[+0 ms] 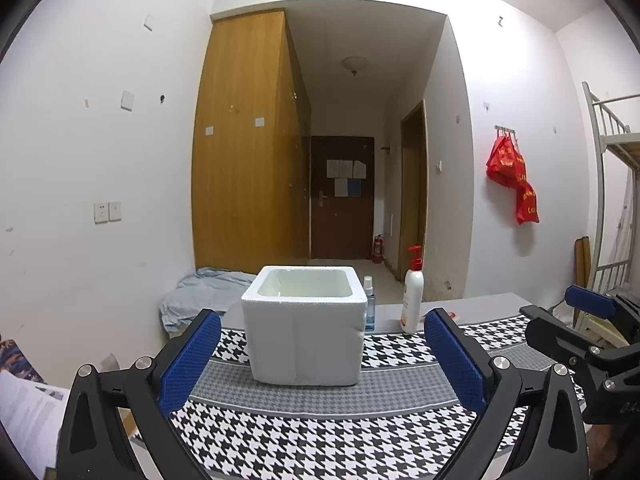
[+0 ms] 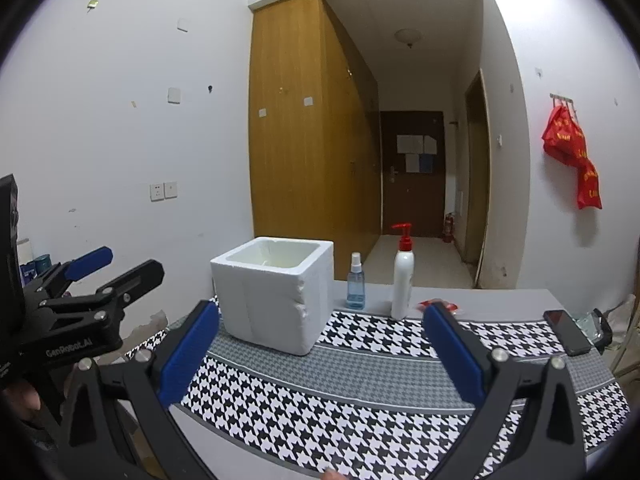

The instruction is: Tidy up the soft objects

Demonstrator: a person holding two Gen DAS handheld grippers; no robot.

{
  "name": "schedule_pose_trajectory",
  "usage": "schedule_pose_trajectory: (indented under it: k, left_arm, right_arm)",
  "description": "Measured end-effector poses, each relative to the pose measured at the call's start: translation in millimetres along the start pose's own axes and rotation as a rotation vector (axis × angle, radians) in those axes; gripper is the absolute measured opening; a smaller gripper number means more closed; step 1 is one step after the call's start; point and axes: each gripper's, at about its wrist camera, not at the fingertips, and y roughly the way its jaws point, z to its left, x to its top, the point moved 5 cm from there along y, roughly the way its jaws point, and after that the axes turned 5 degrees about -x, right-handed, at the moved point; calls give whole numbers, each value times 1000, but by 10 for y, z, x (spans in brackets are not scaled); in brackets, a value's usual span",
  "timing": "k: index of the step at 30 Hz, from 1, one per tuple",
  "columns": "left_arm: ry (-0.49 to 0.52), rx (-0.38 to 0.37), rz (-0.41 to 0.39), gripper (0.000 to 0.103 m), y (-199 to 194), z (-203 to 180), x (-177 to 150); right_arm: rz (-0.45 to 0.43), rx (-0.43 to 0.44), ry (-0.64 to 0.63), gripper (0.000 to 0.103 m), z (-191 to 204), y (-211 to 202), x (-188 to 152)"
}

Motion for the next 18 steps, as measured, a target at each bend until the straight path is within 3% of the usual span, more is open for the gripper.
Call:
schedule_pose_trajectory:
  k: [13, 18]
  left_arm:
    - [-6, 17, -14, 102, -220, -13, -306]
    - [-10, 10, 5, 102, -233, -32, -387]
  right_arm:
    - [-71, -44, -41, 103, 109, -218, -256]
    - [-40, -44, -7, 103, 94, -175, -348]
